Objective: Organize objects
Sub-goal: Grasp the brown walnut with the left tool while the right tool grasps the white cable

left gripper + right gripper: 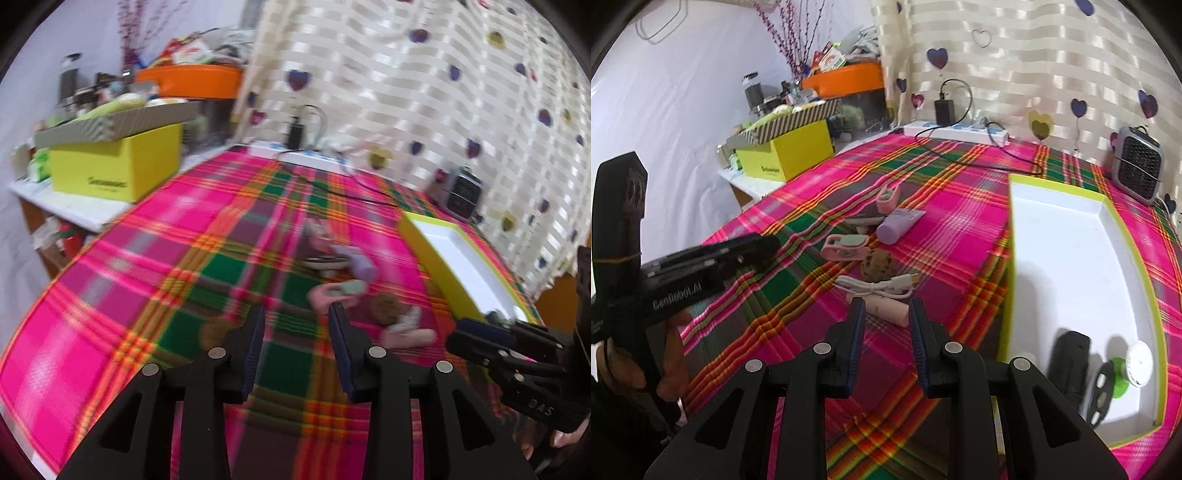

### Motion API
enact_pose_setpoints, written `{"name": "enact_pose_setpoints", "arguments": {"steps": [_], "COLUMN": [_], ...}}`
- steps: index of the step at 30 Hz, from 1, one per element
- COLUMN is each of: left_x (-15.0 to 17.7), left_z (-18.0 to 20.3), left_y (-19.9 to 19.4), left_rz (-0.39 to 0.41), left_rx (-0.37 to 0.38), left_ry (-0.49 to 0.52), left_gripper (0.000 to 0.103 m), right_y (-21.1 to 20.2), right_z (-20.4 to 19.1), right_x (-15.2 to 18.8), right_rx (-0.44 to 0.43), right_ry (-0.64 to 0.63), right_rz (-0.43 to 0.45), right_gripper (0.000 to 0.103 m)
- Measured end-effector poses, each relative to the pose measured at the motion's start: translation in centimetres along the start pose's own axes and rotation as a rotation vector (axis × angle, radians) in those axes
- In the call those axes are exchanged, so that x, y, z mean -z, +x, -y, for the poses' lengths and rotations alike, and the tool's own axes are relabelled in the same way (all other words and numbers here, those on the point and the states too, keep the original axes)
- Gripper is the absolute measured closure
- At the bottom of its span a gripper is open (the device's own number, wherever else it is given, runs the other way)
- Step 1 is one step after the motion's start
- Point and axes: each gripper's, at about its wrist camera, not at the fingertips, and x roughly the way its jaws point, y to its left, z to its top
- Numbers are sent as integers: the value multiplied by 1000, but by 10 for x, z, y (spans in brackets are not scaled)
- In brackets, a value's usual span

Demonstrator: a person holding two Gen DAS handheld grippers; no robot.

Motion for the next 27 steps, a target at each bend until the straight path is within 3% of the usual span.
{"name": "enact_pose_setpoints", "arguments": {"steps": [8,27], "left_x": [2,3], "left_z": [-31,-41], "left_y": [5,32], "left_rz": [-19,-141], "left_rx": [-56,-56], "left_ry": [-54,-76], "left_gripper": [63,62], "right_y": [14,47], "right_z": [-12,-51], "right_x": [-8,-17], "right_rx": [17,114], "right_ry": [-22,-258], "right_rz": [-26,-85], "right_gripper": [78,78]}}
